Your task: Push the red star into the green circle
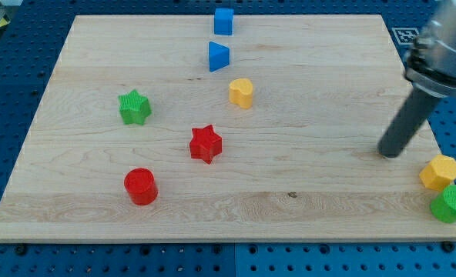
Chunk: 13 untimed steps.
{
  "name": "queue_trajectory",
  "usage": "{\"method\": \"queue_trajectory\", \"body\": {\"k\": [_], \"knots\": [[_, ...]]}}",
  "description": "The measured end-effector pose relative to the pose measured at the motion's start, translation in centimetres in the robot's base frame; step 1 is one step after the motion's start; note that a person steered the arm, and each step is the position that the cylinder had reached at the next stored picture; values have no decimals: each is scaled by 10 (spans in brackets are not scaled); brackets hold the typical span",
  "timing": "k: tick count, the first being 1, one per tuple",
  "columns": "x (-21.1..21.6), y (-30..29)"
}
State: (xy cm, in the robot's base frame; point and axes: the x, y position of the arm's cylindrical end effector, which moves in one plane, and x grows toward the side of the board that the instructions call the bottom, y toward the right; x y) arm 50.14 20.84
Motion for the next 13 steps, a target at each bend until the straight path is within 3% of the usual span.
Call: {"method": "queue_trajectory", "body": {"k": [7, 9, 11, 13], "knots": [[-38, -280], [-32, -283], [7, -281], [23, -252]]}}
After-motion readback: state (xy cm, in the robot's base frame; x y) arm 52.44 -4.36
